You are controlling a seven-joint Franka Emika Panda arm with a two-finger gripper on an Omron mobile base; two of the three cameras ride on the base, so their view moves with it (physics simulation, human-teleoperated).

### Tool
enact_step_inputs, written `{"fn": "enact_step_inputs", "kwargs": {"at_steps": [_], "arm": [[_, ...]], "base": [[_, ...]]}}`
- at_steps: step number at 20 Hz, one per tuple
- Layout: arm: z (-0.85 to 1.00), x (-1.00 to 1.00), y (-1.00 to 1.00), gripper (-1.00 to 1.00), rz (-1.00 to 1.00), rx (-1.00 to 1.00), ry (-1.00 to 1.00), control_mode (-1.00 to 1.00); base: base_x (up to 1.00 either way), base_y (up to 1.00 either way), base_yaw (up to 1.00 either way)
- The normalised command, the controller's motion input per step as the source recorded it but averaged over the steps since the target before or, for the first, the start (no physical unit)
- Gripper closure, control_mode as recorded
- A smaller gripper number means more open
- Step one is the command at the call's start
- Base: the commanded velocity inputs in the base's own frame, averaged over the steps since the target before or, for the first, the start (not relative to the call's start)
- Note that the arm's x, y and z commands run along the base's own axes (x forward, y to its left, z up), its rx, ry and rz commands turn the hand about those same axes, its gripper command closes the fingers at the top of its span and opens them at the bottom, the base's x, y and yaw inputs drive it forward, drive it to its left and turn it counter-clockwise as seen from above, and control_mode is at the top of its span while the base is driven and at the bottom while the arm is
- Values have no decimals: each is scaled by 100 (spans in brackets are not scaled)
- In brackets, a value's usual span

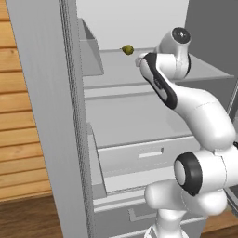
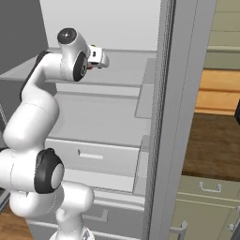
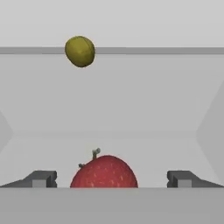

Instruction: Take the strawberry from the fridge and place it on top of the pancake, located on the dining counter.

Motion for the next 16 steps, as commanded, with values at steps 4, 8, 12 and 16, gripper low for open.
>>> {"fn": "enact_step_inputs", "kwargs": {"at_steps": [4, 8, 12, 16], "arm": [[0, 25, 0, -100, 0, 0, 0, -100], [-1, 7, 0, -100, 0, 0, 3, -100], [-5, 0, 0, -100, 0, 0, 9, -100], [-14, 0, 0, -100, 0, 0, 9, -100]], "base": [[0, 0, 0], [0, 0, 0], [0, 0, 0], [0, 0, 0]]}}
